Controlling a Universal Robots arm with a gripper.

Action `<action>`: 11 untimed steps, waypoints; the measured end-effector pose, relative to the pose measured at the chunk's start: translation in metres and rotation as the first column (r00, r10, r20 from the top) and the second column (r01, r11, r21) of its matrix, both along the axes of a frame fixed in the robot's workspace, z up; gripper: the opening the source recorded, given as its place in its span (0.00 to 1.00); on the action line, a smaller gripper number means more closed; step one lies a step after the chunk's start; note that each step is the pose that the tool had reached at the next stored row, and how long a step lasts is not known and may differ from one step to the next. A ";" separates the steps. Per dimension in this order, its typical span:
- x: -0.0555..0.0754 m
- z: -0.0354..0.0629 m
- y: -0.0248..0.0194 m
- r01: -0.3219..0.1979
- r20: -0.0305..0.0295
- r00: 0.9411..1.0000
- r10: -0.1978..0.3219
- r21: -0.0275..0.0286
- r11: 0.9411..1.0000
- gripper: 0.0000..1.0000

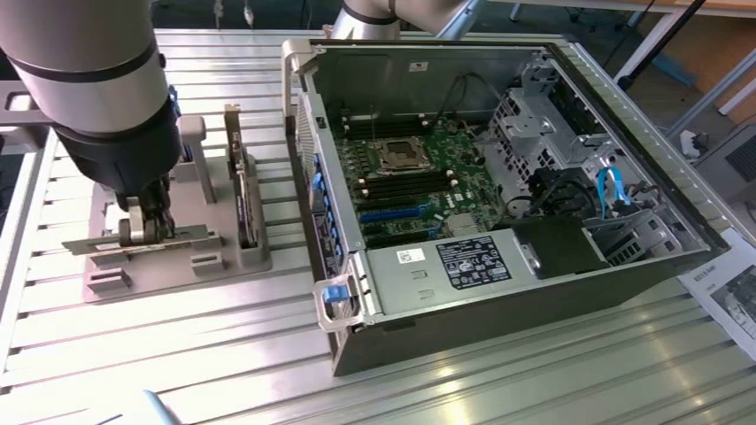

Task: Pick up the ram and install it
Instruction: 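Pick up the ram and move it above insertion slot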

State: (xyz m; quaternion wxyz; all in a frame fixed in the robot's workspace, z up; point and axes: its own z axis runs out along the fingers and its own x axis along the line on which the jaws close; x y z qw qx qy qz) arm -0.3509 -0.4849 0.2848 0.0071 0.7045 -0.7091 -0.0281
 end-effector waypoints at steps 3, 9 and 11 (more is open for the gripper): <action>0.000 0.0144 0.0000 0.001 0.000 1.000 -0.001 0.000 1.000 0.12; 0.000 0.0276 0.0000 0.001 0.000 1.000 -0.001 0.000 1.000 0.12; 0.000 0.0317 0.0000 0.001 0.000 1.000 -0.001 0.000 1.000 0.12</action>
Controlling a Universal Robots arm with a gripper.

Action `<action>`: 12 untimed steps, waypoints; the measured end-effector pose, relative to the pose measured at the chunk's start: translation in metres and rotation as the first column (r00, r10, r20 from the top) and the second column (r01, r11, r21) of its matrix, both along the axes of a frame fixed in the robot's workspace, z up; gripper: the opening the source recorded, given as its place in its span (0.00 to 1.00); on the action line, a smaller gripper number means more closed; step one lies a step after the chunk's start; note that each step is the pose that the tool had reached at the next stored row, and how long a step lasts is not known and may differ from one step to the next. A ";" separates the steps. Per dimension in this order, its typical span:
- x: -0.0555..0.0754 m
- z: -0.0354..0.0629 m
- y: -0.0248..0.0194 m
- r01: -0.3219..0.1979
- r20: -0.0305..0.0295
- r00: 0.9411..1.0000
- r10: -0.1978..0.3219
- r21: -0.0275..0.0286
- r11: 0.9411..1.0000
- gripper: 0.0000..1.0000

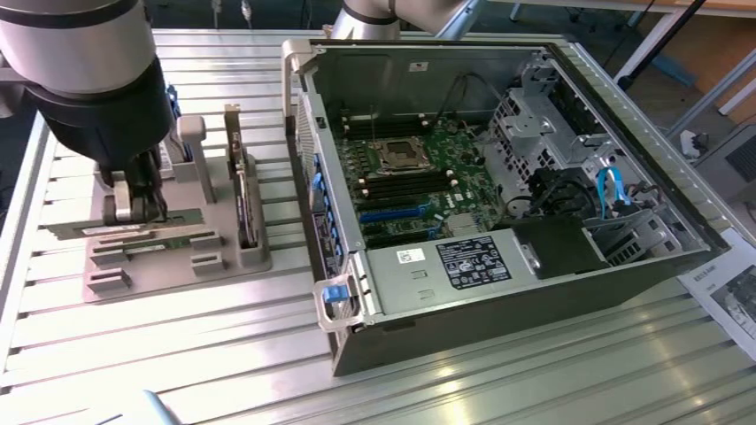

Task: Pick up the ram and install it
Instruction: 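Pick up the ram and move it above insertion slot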

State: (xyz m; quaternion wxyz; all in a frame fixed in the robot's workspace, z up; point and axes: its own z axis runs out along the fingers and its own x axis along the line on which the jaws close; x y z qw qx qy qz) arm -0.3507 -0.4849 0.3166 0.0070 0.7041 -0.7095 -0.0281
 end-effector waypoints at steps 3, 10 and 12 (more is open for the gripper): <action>0.000 0.0055 0.0000 0.000 0.000 1.000 0.000 0.000 1.000 0.12; 0.000 0.0233 0.0000 0.000 0.000 1.000 0.000 0.000 1.000 0.12; 0.000 0.0272 0.0000 0.000 0.000 1.000 0.000 0.000 1.000 0.12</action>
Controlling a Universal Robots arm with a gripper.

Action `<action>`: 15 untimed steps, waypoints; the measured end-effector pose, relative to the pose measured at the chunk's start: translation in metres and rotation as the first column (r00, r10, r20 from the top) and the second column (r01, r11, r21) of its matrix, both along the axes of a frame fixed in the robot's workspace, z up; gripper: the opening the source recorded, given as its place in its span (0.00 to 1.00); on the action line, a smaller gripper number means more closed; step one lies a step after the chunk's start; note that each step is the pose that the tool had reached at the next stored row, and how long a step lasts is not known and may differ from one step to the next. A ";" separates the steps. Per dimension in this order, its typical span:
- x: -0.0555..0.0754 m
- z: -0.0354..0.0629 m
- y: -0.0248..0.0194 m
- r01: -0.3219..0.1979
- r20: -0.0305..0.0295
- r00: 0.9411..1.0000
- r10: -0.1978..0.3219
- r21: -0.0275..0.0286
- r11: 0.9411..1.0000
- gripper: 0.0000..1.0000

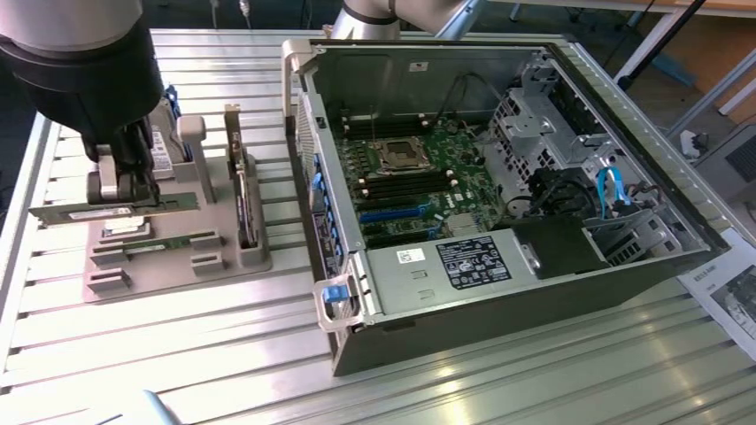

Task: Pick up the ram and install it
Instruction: 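Pick up the ram and move it above insertion slot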

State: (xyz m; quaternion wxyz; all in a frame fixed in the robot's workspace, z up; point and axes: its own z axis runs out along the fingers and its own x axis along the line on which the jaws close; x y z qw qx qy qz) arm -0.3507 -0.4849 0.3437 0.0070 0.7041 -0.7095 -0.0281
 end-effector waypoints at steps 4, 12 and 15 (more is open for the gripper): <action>0.000 0.0088 0.0000 0.000 0.000 1.000 0.000 0.000 1.000 0.12; 0.000 0.0311 0.0000 0.000 0.000 1.000 0.000 0.000 1.000 0.12; 0.000 0.0402 0.0000 0.000 0.000 1.000 0.000 0.000 1.000 0.12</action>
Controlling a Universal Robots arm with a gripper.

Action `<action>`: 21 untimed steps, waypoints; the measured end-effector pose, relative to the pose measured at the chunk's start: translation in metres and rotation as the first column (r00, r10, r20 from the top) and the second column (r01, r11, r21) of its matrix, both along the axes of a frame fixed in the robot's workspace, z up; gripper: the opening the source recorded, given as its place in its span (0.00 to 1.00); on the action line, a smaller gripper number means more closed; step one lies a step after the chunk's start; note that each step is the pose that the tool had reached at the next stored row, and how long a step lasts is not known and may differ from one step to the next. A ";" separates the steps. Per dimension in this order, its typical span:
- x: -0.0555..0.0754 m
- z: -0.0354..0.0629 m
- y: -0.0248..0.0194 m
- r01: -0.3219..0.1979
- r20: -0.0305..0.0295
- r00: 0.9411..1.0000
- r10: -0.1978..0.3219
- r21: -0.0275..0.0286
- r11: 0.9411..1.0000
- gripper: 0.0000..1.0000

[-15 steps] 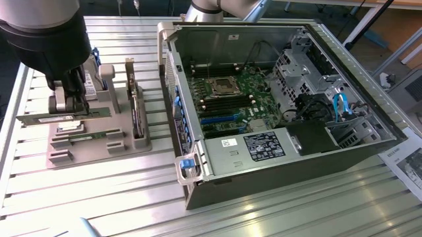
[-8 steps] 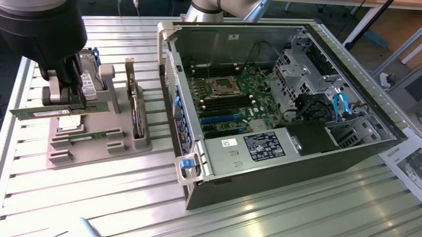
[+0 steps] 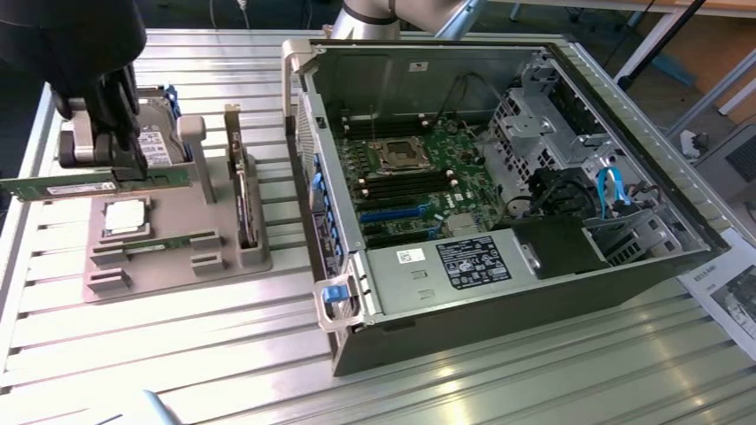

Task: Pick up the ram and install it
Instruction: 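Pick up the ram and move it above insertion slot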

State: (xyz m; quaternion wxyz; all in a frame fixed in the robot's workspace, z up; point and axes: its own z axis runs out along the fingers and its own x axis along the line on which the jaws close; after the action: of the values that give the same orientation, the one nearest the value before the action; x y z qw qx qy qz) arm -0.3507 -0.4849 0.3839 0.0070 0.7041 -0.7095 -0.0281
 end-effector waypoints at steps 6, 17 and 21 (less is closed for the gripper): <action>0.000 0.0195 0.0000 0.000 0.000 1.000 0.000 -0.002 1.000 0.12; 0.002 0.0197 -0.0001 0.000 0.000 1.000 0.000 -0.002 1.000 0.12; 0.013 0.0196 -0.0007 0.000 -0.001 1.000 0.000 -0.002 1.000 0.12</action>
State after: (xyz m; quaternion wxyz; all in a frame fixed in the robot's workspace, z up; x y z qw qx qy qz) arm -0.3375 -0.4856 0.4035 0.0080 0.7041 -0.7095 -0.0278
